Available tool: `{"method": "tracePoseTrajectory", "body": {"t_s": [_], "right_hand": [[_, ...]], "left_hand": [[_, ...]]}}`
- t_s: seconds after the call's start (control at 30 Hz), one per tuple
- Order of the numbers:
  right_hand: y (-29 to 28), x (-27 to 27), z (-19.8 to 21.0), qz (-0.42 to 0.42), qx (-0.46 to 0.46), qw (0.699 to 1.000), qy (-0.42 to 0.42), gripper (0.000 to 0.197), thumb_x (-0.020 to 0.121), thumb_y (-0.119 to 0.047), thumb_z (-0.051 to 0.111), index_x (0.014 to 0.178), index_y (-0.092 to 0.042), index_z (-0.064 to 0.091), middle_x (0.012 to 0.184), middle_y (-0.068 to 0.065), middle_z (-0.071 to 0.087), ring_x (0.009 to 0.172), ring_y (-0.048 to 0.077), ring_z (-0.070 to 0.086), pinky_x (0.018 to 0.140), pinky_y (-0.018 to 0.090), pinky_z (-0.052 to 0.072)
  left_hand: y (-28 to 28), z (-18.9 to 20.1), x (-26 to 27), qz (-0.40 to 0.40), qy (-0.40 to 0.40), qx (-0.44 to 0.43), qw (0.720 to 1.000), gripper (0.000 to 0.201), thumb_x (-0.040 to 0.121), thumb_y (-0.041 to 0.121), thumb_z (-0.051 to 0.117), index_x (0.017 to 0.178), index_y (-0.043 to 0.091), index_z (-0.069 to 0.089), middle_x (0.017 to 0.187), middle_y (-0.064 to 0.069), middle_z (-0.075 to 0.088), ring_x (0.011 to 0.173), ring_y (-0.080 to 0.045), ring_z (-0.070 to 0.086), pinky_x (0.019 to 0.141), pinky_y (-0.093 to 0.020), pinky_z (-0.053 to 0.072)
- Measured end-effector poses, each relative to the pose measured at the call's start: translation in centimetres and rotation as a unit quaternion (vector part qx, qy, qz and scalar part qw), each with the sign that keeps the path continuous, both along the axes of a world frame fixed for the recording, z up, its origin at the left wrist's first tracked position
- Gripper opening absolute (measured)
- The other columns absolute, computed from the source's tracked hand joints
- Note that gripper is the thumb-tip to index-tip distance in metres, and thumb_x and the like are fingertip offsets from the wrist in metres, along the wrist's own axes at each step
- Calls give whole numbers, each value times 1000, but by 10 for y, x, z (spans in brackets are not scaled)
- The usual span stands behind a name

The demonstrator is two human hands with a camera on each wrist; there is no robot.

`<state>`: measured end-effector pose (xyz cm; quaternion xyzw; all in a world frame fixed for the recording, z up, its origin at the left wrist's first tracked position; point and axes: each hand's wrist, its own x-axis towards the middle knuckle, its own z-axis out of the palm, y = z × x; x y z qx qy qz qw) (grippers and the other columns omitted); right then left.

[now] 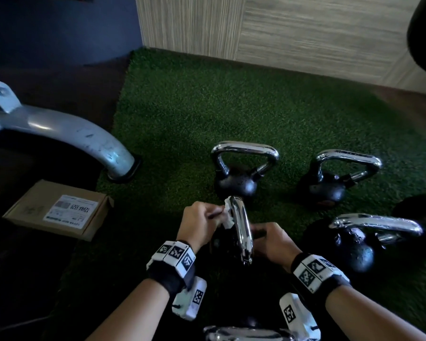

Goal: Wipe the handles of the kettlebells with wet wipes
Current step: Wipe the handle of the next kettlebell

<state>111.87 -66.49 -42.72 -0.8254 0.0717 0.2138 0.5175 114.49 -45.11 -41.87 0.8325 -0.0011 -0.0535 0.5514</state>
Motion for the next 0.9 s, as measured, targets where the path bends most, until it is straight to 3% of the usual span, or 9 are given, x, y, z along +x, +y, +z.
{"method": "tracePoseTrajectory", "body": {"t_s": [0.1, 0.2, 0.27, 0.43, 0.53, 0.63, 0.73, 0.8, 0.9], "right_hand": [[-1, 4, -5, -11, 19, 1000, 14, 35, 67, -21, 92, 100, -25, 82, 82, 14, 79, 66, 21, 69, 65, 33, 54], [0, 5, -7, -3, 28, 999, 18, 47, 52, -37, 91, 97, -31, 82, 85, 13, 80, 73, 28, 73, 73, 42, 59], [0, 7, -8, -3, 26, 999, 20, 42, 57, -31, 93, 97, -30, 82, 88, 14, 80, 76, 30, 73, 78, 48, 60], [-2, 7, -10, -3, -1, 1000, -2, 35, 60, -23, 96, 91, -26, 80, 87, 6, 80, 74, 19, 75, 72, 38, 62], [-2, 6, -10, -4, -4, 1000, -7, 28, 67, -12, 94, 87, -25, 80, 83, 4, 79, 69, 14, 72, 66, 32, 58], [0, 7, -10, 7, -23, 1000, -15, 30, 67, -19, 93, 91, -31, 79, 85, 1, 80, 72, 13, 72, 71, 36, 60], [0, 6, -9, 11, -29, 999, -20, 36, 57, -33, 92, 91, -30, 79, 82, 0, 78, 71, 12, 70, 71, 37, 59], [-1, 6, -7, 18, -27, 999, -23, 35, 59, -33, 92, 91, -28, 80, 84, 0, 79, 73, 13, 72, 72, 36, 59], [0, 7, -2, 37, -41, 998, -29, 27, 69, -25, 92, 92, -31, 79, 86, -6, 80, 77, 8, 75, 68, 24, 57]], "left_hand": [[-4, 1, -2, 28, -47, -19, 998, 17, 87, 22, 82, 103, 15, 82, 94, 12, 78, 78, 19, 66, 74, -3, 48], [-4, 0, 2, 32, 26, -31, 999, 14, 88, 21, 81, 102, 20, 83, 95, 12, 79, 79, 16, 68, 71, 0, 47], [-2, 0, 7, 20, 57, -47, 997, 15, 87, 20, 82, 102, 19, 83, 96, 6, 81, 81, 10, 71, 72, -2, 48], [4, 15, -1, -6, 71, -203, 977, 21, 88, 20, 81, 109, 19, 81, 99, -2, 81, 96, -16, 77, 87, -27, 60], [3, 25, -3, -7, 98, -259, 961, 25, 90, 10, 78, 114, 12, 77, 100, -11, 80, 95, -20, 77, 83, -25, 61], [3, 35, -6, -1, 135, -292, 947, 20, 87, 4, 78, 107, 7, 77, 99, -16, 79, 88, -17, 77, 76, -21, 61], [8, 42, -15, -52, 184, -289, 938, 21, 82, 0, 81, 103, 0, 77, 90, -14, 79, 79, -16, 77, 71, -21, 62], [9, 42, -21, -77, 199, -278, 937, 24, 80, -1, 82, 103, -4, 76, 88, -15, 78, 78, -17, 77, 69, -22, 62], [9, 43, -22, -43, 176, -275, 944, 23, 79, 3, 84, 100, -2, 76, 90, -16, 79, 78, -17, 77, 69, -22, 61]]}}
